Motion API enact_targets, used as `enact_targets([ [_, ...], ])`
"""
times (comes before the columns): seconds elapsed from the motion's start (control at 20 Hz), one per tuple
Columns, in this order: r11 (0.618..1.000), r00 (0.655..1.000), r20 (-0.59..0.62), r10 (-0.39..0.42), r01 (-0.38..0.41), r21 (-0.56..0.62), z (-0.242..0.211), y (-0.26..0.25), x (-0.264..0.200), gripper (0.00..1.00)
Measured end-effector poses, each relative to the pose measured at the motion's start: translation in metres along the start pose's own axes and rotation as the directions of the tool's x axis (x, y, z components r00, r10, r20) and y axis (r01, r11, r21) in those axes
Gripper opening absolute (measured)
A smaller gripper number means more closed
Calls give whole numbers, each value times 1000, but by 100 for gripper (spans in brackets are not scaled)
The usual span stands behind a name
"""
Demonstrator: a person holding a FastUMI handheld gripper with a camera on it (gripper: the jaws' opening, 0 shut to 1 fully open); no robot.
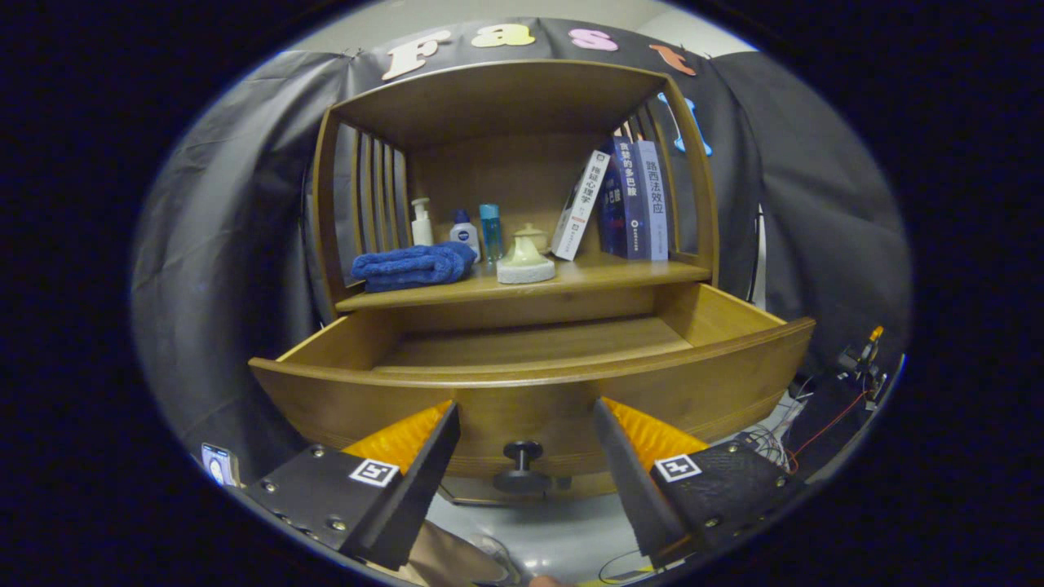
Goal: Pull open the drawer, take out the items inside it, and place them on the countertop above the cabinet.
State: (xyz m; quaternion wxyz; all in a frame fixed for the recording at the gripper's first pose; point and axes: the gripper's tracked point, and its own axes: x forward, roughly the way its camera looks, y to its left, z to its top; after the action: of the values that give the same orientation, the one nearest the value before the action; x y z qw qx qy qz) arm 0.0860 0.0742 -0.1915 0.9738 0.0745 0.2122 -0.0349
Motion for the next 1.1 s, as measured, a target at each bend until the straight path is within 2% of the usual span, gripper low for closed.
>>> enact_targets([
  [0.45,999,1000,16,8,-7,-35,5,-1,12,98],
  [1.1,998,1000,20,20,-19,-66,19,-2,66,97],
])
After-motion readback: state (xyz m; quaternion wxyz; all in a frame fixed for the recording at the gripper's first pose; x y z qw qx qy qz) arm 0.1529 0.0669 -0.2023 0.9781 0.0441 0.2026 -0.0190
